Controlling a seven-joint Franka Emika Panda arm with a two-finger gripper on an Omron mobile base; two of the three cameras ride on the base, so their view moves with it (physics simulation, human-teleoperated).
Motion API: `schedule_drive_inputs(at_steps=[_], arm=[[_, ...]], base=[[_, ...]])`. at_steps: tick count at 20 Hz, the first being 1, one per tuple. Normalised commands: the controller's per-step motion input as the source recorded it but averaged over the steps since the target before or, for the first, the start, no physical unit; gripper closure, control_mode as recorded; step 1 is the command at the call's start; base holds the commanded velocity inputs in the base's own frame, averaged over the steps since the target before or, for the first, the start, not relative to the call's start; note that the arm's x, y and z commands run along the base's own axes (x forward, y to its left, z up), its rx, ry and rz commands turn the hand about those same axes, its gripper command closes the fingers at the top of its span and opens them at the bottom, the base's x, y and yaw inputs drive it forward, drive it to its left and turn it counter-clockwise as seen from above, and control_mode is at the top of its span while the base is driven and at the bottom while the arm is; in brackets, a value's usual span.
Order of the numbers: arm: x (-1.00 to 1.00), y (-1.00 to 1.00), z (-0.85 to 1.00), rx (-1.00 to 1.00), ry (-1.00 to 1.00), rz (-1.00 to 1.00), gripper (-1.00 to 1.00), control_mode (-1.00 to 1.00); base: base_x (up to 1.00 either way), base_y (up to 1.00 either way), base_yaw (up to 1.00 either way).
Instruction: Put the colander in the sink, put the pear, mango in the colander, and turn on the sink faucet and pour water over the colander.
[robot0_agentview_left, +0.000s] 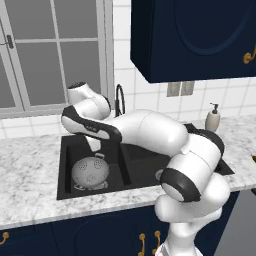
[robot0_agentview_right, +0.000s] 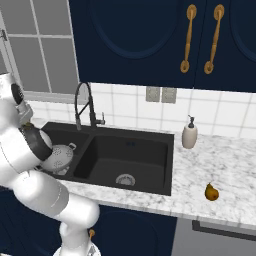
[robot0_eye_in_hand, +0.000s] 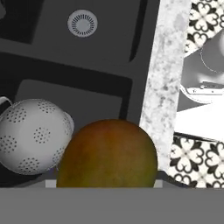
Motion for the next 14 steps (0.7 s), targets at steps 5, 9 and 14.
schedule_drive_inputs(at_steps=[5, 9, 14], arm=[[0.00, -0.69, -0.56, 0.01, 0.00, 0.00, 1.00, -1.00], [0.15, 0.01, -0.70, -0.01, 0.00, 0.00, 1.00, -1.00], [0.25, 0.03, -0.74, -0.02, 0.00, 0.00, 1.00, -1.00]], base=[[0.00, 0.00, 0.00], [0.00, 0.00, 0.00], [0.00, 0.00, 0.00]])
